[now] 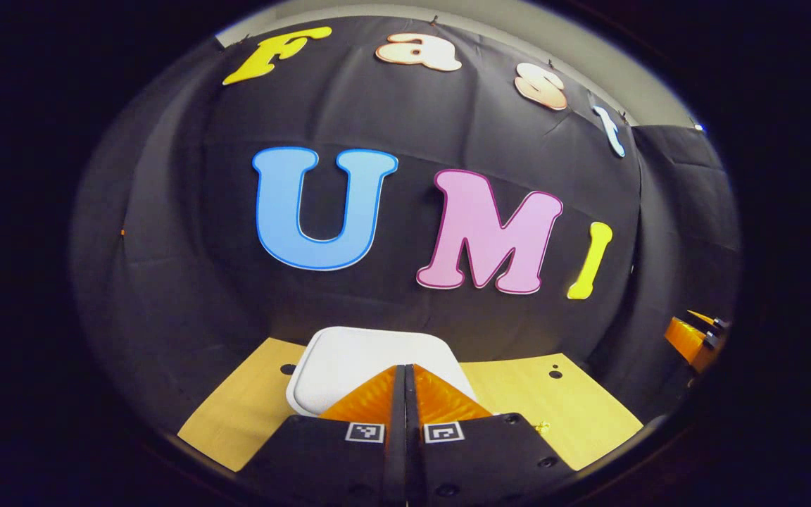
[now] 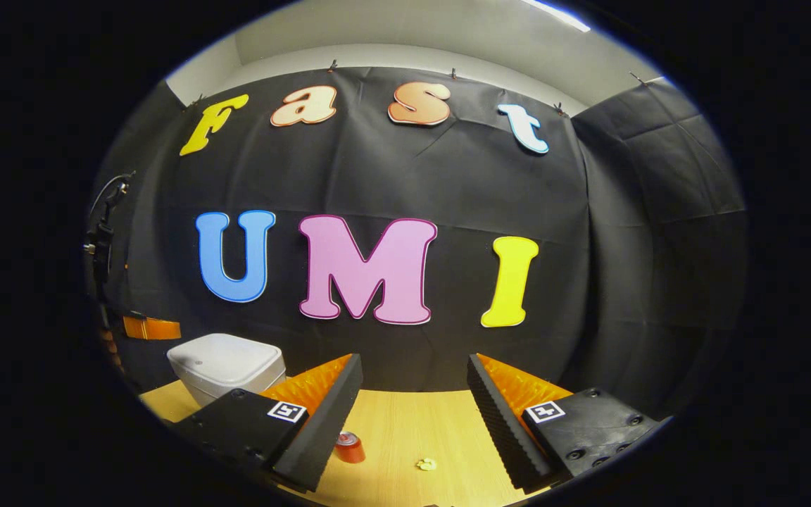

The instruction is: Press the lid of the desktop garbage bin to open it, pick up the crumpled paper on the desktop and throw it into the bin, then pick up the pop can on the desktop and drop it into the bin, and finally close the garbage bin lid.

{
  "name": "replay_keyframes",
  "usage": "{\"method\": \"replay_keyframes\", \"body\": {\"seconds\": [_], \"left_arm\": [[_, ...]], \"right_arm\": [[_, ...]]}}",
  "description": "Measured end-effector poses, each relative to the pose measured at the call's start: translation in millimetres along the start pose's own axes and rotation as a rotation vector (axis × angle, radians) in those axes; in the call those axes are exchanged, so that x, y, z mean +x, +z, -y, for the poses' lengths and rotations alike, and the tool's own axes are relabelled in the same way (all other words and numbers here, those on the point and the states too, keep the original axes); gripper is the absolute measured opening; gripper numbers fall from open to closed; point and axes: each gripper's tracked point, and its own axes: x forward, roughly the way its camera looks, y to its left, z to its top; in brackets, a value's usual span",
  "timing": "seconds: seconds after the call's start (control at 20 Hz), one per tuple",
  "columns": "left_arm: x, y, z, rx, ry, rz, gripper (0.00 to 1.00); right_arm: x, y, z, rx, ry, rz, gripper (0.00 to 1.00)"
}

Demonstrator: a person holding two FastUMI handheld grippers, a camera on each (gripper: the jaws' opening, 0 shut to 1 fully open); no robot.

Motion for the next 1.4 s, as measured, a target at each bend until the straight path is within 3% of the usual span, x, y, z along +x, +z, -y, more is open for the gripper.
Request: {"method": "replay_keyframes", "body": {"seconds": [0.25, 0.7, 0.8, 0.9, 1.2, 1.4], "left_arm": [[29.3, -22.7, -14.3, 0.106, 0.045, -0.09, 0.06], [47.1, -57.0, -6.2, 0.151, 0.035, -0.186, 0.06], [50.0, -58.5, -7.0, 0.098, 0.027, -0.193, 0.06], [50.0, -60.8, -7.6, 0.045, 0.015, -0.188, 0.07], [40.4, -46.3, 0.4, 0.068, 0.036, -0.117, 0.06], [10.1, -13.7, 20.1, 0.034, 0.037, 0.005, 0.06]], "right_arm": [[20.3, -16.9, 5.3, 0.002, 0.018, -0.03, 0.97], [34.6, -34.6, 10.6, -0.004, 0.061, -0.05, 0.96], [32.0, -38.5, 10.9, 0.001, 0.074, -0.057, 0.96], [26.7, -39.8, 11.5, -0.008, 0.082, -0.06, 0.96], [9.6, -34.1, 23.7, -0.016, 0.037, -0.042, 0.96], [1.2, -28.7, 26.1, -0.018, 0.018, -0.046, 0.96]]}}
